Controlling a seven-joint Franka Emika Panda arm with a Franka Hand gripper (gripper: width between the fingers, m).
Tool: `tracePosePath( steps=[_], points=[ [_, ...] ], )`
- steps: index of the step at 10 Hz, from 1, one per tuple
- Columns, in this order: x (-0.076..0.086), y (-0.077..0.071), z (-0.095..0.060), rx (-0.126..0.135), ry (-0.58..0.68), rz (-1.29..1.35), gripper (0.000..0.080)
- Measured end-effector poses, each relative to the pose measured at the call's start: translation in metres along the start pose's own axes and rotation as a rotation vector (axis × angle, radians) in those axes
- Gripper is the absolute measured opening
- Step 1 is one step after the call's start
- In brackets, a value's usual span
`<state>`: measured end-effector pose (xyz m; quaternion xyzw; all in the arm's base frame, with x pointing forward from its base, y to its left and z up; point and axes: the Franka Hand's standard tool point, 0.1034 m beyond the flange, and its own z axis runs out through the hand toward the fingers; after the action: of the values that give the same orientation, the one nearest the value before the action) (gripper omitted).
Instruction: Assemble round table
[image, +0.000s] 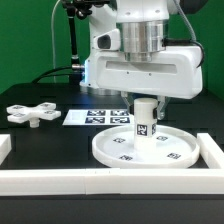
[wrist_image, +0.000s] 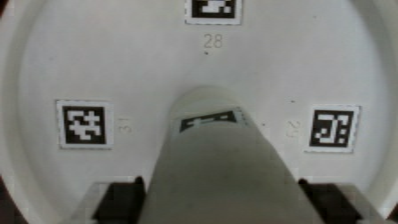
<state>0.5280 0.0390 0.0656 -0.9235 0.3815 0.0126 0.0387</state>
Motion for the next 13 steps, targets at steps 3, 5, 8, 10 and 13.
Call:
tracePosePath(
  steps=[3,5,8,10,13],
  points=[
    [-0.0002,-0.0002,0.0001,0.009,-0.007,0.163,0.0409],
    [-0.0002,-0.0003,0.0001,0.011,-0.010,0.267,0.0409],
    [-0.0008,-0.0032,-0.0007,0.047,-0.040,0.600,0.0409],
    [-0.0001,-0.0030,-0.0012,0.046,-0.037,0.689,0.0414],
    [-0.0018,-0.0041,-0.0017,0.046,-0.040,0.662,0.0590]
  ],
)
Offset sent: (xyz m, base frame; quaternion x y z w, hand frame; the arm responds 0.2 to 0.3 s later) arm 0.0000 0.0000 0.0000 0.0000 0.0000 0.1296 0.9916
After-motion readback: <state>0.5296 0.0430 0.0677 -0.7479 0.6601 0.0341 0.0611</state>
